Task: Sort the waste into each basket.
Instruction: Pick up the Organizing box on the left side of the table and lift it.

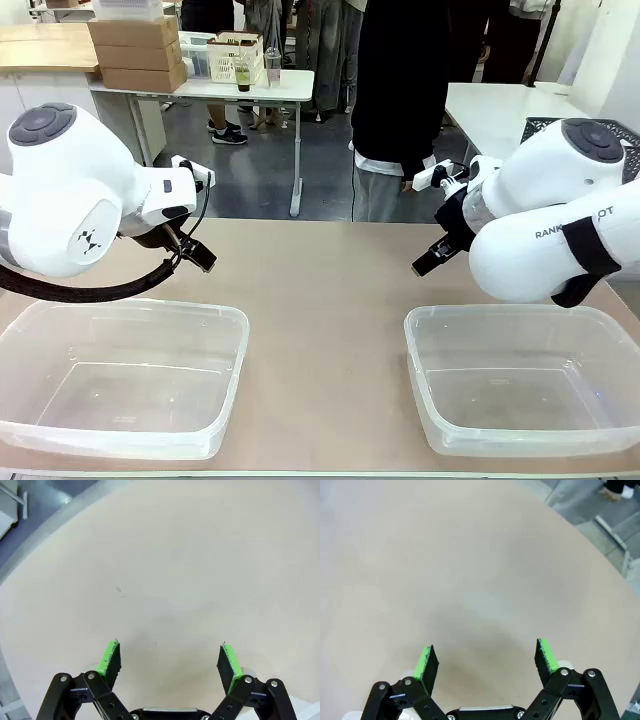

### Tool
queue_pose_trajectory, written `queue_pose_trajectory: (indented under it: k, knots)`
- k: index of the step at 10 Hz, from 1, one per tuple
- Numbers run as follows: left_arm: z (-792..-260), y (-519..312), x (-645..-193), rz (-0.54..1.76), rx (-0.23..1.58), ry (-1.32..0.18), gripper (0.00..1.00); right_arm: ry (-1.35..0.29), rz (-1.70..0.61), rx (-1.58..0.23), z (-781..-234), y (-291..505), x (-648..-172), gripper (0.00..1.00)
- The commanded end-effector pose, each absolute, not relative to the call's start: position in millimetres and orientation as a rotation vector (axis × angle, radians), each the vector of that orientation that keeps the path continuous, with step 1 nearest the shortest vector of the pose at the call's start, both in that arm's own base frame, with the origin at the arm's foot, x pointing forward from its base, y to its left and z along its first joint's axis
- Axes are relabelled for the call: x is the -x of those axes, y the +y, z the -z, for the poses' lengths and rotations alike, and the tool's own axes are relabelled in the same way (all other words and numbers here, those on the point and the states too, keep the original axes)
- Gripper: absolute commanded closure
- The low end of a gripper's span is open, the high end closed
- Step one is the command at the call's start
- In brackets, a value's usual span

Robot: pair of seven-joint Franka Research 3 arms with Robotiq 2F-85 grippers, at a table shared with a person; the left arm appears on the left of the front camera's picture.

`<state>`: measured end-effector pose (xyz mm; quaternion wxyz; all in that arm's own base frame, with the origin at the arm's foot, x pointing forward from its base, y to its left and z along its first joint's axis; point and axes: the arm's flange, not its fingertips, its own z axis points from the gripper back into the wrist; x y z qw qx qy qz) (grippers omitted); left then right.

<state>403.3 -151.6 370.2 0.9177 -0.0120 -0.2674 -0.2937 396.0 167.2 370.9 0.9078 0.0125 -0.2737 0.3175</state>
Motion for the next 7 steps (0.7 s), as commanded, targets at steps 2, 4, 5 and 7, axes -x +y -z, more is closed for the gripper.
queue_pose_trajectory:
  k: [2, 4, 5, 7]
  knots:
    - [-370.3, -151.6, -403.3, 0.604, 0.025, -0.55, 0.0, -0.565, -0.655, -0.026, -370.9, 167.2, -396.0, 0.0]
    - [-370.3, -151.6, -403.3, 0.604, 0.025, -0.55, 0.0, -0.565, -0.655, -0.026, -370.9, 167.2, -396.0, 0.0]
    - [-370.3, -151.6, -403.3, 0.604, 0.025, -0.55, 0.0, -0.565, -0.655, -0.026, -370.9, 167.2, -396.0, 0.0]
    - [-370.3, -151.6, -403.3, 0.604, 0.025, -0.55, 0.0, -0.565, -0.655, -0.026, -370.9, 167.2, -396.0, 0.0]
